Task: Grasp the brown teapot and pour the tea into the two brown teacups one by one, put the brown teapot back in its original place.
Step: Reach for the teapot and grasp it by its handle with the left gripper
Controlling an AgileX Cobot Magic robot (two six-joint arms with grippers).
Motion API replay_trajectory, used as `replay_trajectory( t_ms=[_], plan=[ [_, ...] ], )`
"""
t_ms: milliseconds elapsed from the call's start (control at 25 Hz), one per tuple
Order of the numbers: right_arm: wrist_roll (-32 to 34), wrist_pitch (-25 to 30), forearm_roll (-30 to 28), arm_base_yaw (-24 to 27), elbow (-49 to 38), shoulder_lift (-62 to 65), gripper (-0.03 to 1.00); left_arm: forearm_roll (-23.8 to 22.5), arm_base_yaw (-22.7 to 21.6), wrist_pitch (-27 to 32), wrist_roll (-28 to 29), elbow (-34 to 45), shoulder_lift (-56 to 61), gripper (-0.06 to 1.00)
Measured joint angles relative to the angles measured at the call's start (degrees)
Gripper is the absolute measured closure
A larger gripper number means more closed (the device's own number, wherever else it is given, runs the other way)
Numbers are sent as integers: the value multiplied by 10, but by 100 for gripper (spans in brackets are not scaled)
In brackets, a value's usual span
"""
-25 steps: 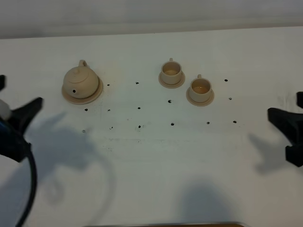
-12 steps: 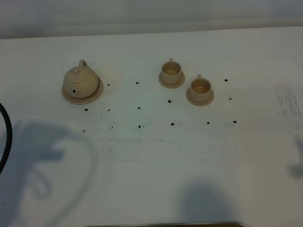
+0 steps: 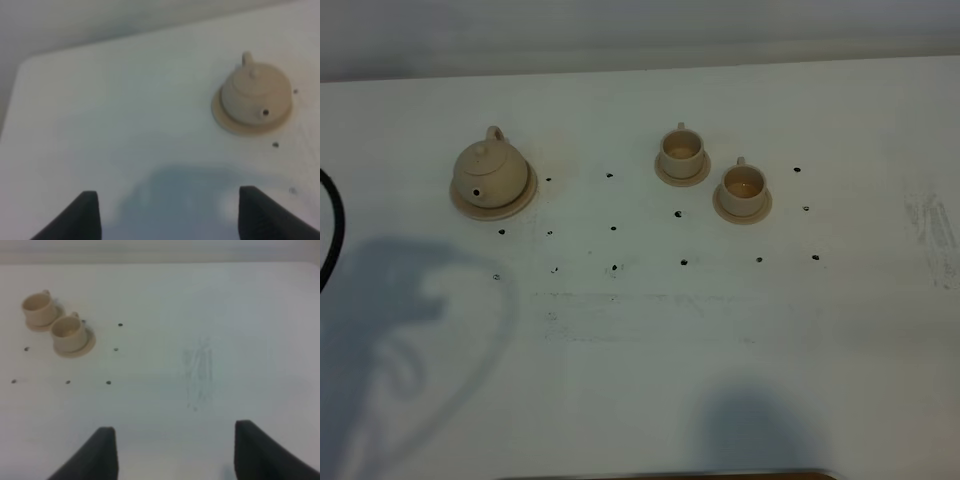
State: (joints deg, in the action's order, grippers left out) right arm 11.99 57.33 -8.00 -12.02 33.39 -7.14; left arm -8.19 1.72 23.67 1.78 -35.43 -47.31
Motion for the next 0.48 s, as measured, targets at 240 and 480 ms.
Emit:
replay_trajectory(
  t_ms=[240, 480],
  plan=[
    [8, 59, 1, 0, -28, 71, 46, 0, 0, -26, 1, -1, -21, 39],
    [2, 71, 4, 0, -34, 75, 47, -2, 0, -69, 1, -1, -40, 39]
  ],
)
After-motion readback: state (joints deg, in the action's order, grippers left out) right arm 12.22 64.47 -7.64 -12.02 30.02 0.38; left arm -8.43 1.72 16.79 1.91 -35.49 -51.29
